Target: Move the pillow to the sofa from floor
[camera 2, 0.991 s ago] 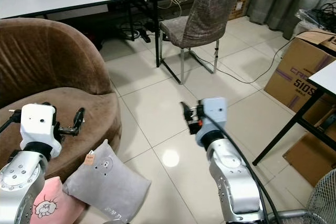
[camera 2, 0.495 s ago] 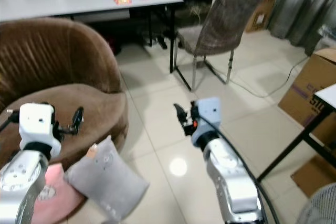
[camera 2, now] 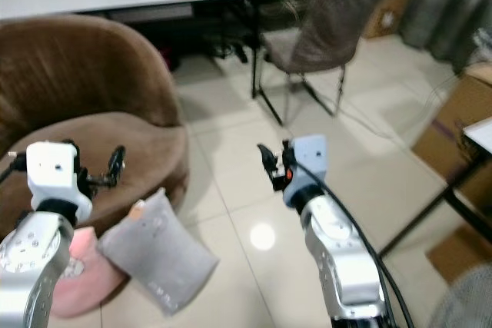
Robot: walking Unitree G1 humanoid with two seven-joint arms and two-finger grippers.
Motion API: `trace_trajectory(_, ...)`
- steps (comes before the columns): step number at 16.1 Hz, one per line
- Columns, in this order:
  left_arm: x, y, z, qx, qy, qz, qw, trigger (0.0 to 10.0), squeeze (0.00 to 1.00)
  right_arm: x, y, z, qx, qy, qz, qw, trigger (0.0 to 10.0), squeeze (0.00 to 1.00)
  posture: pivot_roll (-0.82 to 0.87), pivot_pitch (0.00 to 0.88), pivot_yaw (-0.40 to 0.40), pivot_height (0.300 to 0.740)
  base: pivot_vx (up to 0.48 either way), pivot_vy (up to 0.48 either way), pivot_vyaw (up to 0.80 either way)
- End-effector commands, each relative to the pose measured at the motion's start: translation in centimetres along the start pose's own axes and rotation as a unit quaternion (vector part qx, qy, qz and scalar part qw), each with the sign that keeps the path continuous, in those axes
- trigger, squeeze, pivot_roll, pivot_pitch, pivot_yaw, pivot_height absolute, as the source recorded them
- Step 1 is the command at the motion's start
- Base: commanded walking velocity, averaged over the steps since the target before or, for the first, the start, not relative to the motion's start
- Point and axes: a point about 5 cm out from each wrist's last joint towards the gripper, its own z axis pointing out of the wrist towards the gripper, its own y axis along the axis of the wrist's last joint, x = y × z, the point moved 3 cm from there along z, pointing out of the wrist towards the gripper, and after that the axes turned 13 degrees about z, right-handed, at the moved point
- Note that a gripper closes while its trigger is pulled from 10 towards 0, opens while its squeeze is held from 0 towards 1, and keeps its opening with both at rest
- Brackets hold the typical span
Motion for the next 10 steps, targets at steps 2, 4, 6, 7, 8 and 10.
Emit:
trace_trajectory(2, 0.27, 0.11, 0.06, -0.003, 0.002, 0.001, 1.0, 10.0, 0.0, 0.37, 0.25, 0.49, -0.004, 0.008, -0.006, 1.0, 10.0, 0.0, -0.01, 0.0, -0.007, 0.74, 0.289, 0.0, 0.8)
trace_trajectory(4, 0.37, 0.08, 0.07, -0.002, 0.003, 0.005, 1.0, 10.0, 0.0, 0.46, 0.29, 0.59, -0.005, 0.01, -0.01, 1.0, 10.0, 0.0, -0.01, 0.0, -0.007, 0.74, 0.285, 0.0, 0.8)
trace_trajectory(6, 0.41, 0.16, 0.18, -0.004, 0.002, 0.011, 1.0, 10.0, 0.0, -0.17, 0.36, 0.63, -0.012, -0.012, 0.012, 1.0, 10.0, 0.0, 0.0, 0.0, -0.008, 0.74, 0.287, 0.0, 0.4)
trace_trajectory(7, 0.41, 0.21, 0.23, -0.005, 0.0, 0.014, 1.0, 10.0, 0.0, -0.38, 0.4, 0.7, -0.012, -0.016, 0.022, 1.0, 10.0, 0.0, 0.0, 0.0, -0.008, 0.74, 0.289, 0.0, 0.0)
trace_trajectory(8, 0.41, 0.23, 0.29, -0.006, -0.001, 0.016, 1.0, 10.0, 0.0, -0.37, 0.42, 0.79, -0.012, -0.015, 0.019, 1.0, 10.0, 0.0, -0.01, 0.0, -0.005, 0.74, 0.281, 0.0, 0.0)
trace_trajectory(10, 0.36, 0.25, 0.36, -0.006, -0.003, 0.019, 1.0, 10.0, 0.0, -0.52, 0.47, 0.79, -0.014, -0.019, 0.009, 1.0, 10.0, 0.0, -0.01, 0.0, -0.003, 0.74, 0.289, 0.0, 0.0)
